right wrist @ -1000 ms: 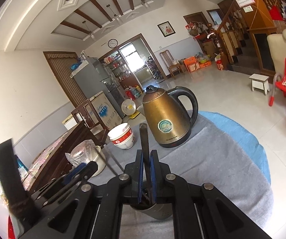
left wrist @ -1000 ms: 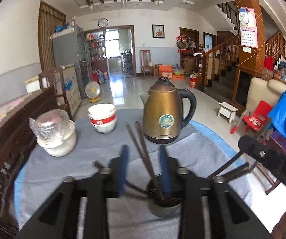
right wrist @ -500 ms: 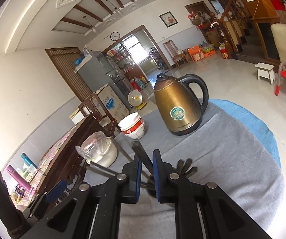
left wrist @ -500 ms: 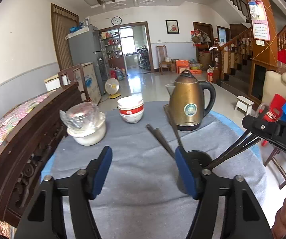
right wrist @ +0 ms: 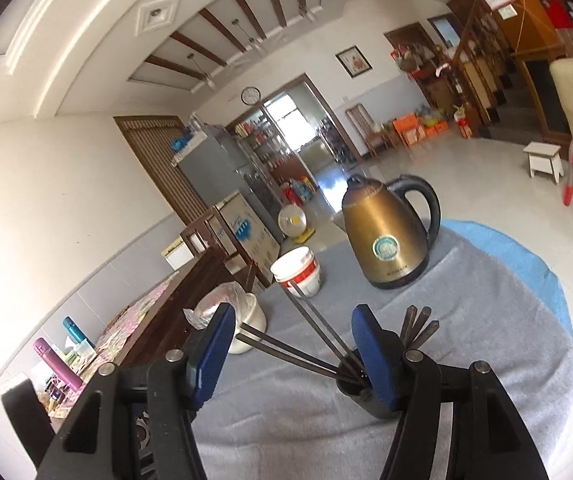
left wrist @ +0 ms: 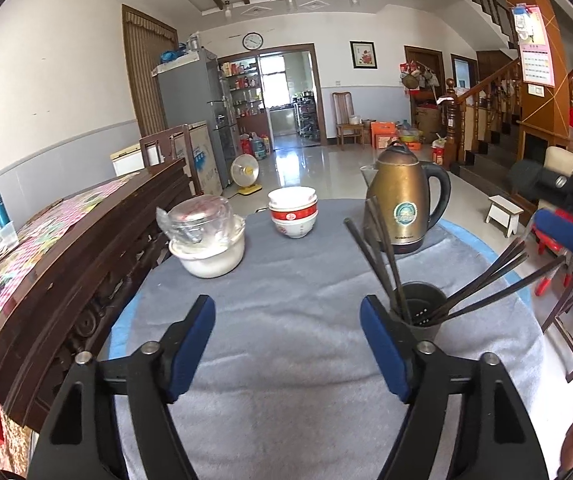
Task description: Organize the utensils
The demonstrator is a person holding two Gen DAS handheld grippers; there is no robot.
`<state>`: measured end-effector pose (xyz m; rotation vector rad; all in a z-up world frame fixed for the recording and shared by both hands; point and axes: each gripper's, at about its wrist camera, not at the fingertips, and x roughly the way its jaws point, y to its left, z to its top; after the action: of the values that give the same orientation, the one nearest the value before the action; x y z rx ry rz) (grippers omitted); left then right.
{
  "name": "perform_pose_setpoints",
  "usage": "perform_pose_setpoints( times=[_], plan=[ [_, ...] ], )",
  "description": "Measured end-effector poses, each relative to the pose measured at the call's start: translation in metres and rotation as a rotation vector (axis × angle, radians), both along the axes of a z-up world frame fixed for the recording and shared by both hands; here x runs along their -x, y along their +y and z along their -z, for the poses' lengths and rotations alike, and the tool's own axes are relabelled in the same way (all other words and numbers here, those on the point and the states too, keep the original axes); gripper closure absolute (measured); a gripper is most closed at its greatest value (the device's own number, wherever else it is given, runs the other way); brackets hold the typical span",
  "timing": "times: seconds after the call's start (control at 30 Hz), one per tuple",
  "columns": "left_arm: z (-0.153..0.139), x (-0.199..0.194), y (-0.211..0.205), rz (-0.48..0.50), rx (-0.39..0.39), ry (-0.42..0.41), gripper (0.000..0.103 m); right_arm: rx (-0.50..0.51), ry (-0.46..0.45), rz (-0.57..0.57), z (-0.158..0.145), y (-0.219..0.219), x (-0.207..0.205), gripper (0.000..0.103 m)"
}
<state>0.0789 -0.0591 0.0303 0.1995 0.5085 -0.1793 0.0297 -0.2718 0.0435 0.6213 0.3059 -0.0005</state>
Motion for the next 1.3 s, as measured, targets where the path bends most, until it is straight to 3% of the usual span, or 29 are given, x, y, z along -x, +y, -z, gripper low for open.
perform_pose_setpoints(
  times=[0.3,0.63,0.87,1.07,1.3],
  plan=[
    [-0.001,0.018,0.021,-0.047,-0.02,-0.018,0.019,0.0,-0.023,-0.003,-0.005,0.014,0.023,0.038],
    [-0.005,0.045,0.041,-0.077,-0.015,-0.037,0.019,0.047,0.022,-0.014,0.002,0.033,0.056,0.038],
    [-0.003,0.066,0.043,-0.075,-0.025,-0.047,0.018,0.102,0.06,-0.005,0.017,0.045,0.084,0.038],
    [-0.004,0.082,0.044,-0.079,-0.035,-0.055,0.018,0.09,0.061,-0.002,0.024,0.044,0.107,0.038],
    [-0.007,0.096,0.049,-0.096,-0.04,-0.07,0.018,0.145,0.038,0.003,0.017,0.054,0.134,0.038]
  ],
)
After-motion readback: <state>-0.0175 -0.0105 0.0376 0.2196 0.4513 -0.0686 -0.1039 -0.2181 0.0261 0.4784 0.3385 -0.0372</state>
